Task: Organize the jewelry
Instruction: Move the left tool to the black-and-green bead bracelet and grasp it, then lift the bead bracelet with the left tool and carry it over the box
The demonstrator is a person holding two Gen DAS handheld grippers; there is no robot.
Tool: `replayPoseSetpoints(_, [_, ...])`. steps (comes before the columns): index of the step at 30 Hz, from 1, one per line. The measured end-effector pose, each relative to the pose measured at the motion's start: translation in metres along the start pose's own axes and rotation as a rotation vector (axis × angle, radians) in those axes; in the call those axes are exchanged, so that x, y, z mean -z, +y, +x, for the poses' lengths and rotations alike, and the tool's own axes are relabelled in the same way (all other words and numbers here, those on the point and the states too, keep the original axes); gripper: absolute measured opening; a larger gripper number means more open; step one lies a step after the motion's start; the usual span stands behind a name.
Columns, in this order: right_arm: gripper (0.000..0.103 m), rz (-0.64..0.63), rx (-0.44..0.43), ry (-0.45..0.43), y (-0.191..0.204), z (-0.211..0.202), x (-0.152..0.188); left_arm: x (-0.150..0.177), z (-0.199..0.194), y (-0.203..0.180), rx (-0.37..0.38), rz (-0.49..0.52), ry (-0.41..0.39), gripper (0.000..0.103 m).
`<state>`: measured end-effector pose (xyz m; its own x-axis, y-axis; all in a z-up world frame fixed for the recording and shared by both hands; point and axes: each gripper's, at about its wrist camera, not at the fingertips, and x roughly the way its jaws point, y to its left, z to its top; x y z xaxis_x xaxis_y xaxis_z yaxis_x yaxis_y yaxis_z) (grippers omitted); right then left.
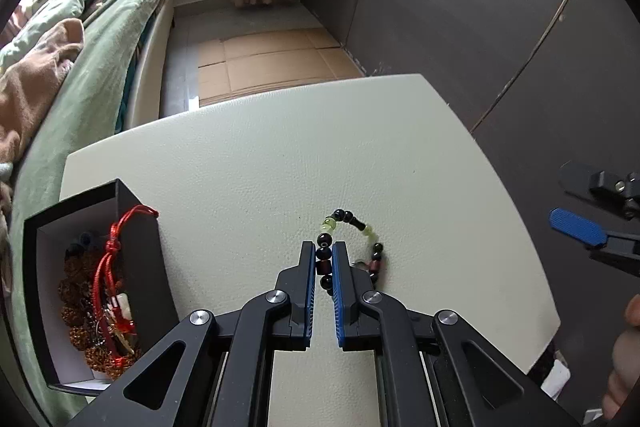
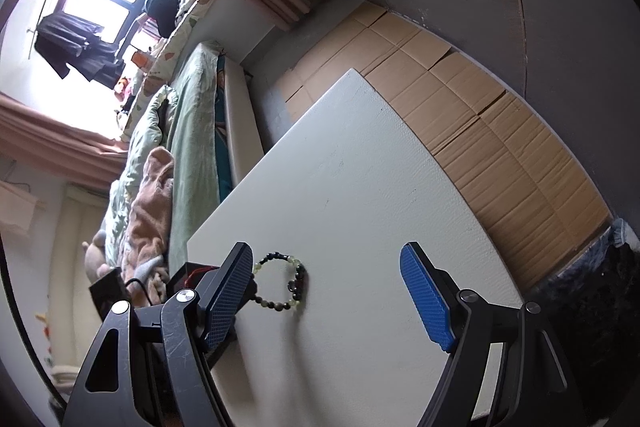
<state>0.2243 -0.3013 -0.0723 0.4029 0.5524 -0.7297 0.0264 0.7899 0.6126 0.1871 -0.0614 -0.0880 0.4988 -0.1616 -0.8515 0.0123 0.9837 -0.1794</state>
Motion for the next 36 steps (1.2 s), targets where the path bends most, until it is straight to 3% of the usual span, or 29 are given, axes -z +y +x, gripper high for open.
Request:
replayPoseSetpoints(5, [0.078, -0.049, 0.0, 0.032, 0.012, 0.012, 0.006, -0.003, -0.023, 0.014, 0.08, -0.054, -0.064, 0.008])
replayPoseSetpoints(15, [0.055, -0.23, 0.063, 0.149, 0.056, 0.063, 0.03, -0.006, -0.049, 0.053, 0.171, -0.139, -0.116, 0.008])
replayPoseSetpoints(23, [0.054, -0.324, 0.106, 0.186, 0.084, 0.093, 0.045, 0.0, -0.063, 0.082, 0.148, -0.182, -0.136, 0.008])
replayPoseSetpoints(25, [0.044, -0.346, 0.119, 0.201, 0.09, 0.102, 0.048, 0.001, -0.07, 0.089, 0.144, -0.193, -0.148, 0.008])
replayPoseSetpoints(27, [0.042, -0.36, 0.13, 0.212, 0.095, 0.109, 0.051, 0.002, -0.076, 0.094, 0.137, -0.197, -0.161, 0.008])
replayPoseSetpoints(36, [0.041, -0.402, 0.166, 0.216, 0.109, 0.122, 0.063, 0.008, -0.101, 0.123, 0.114, -0.227, -0.2, 0.008])
